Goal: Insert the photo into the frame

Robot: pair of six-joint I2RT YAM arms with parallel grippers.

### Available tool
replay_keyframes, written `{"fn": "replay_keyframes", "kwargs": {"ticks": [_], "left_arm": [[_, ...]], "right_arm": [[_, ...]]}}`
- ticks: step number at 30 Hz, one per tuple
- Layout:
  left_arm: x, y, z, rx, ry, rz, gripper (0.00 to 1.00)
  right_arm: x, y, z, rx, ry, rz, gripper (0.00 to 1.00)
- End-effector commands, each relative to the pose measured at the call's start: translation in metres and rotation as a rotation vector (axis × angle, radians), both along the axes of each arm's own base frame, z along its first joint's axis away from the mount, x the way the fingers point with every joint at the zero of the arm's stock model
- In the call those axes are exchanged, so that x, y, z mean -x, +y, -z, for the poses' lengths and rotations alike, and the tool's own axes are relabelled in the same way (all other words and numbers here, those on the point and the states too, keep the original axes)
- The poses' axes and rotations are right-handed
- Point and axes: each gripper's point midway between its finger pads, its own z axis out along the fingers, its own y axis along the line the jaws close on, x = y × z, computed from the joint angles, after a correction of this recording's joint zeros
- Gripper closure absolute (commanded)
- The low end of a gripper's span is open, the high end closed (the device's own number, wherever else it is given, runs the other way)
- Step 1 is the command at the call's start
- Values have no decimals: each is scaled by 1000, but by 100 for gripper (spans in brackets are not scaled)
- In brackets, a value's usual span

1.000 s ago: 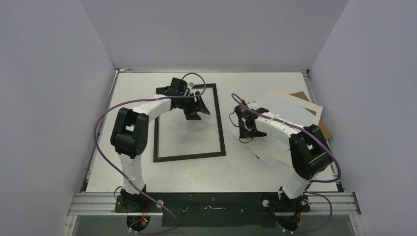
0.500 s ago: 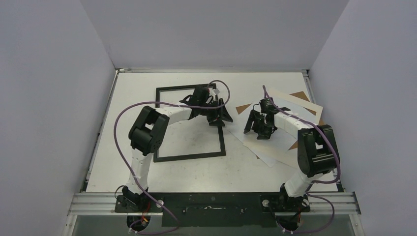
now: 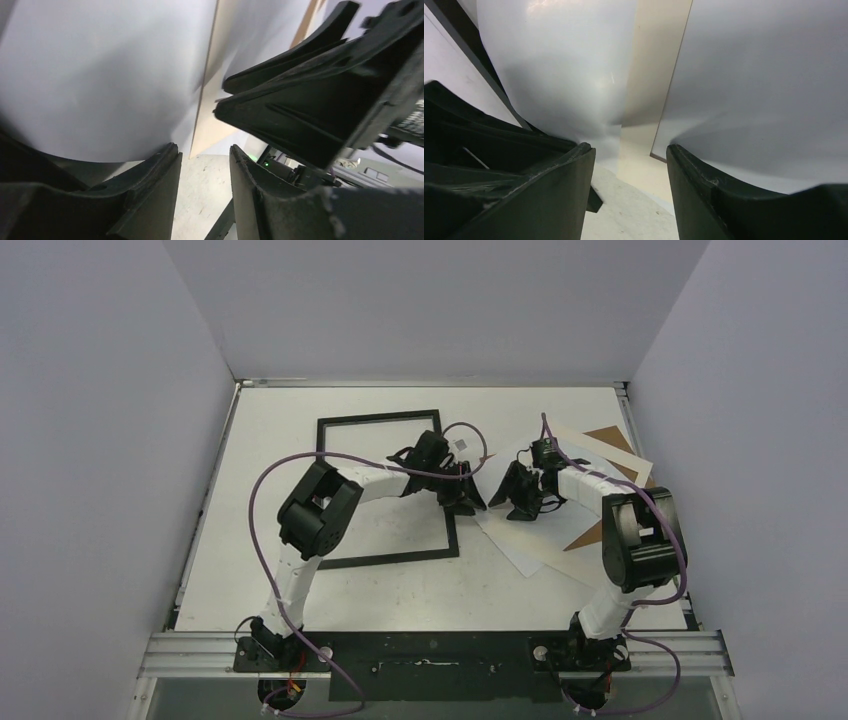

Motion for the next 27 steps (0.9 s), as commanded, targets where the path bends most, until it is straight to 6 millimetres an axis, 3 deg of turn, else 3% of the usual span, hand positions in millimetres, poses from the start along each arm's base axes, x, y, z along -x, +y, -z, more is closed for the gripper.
{"fn": "replay_keyframes", "kwargs": {"ticks": [1, 6, 11, 17, 22, 27], "left_arm": [[6, 3, 6, -122, -1, -22, 61], [20, 21, 27, -297, 20, -82, 57], [27, 6, 24, -197, 61, -102, 57], [31, 6, 35, -271, 77, -143, 57], [34, -3, 26, -191, 112, -159, 61], [30, -11, 1, -103, 83, -141, 65]], "right_arm": [[3, 8, 10, -56, 70, 65, 44], [1, 8, 8, -62, 82, 98, 44], [6, 10, 16, -80, 109, 101, 45], [12, 14, 20, -111, 129, 99, 45], [9, 19, 17, -160, 117, 95, 44], [3, 30, 6, -246, 83, 71, 41]]}}
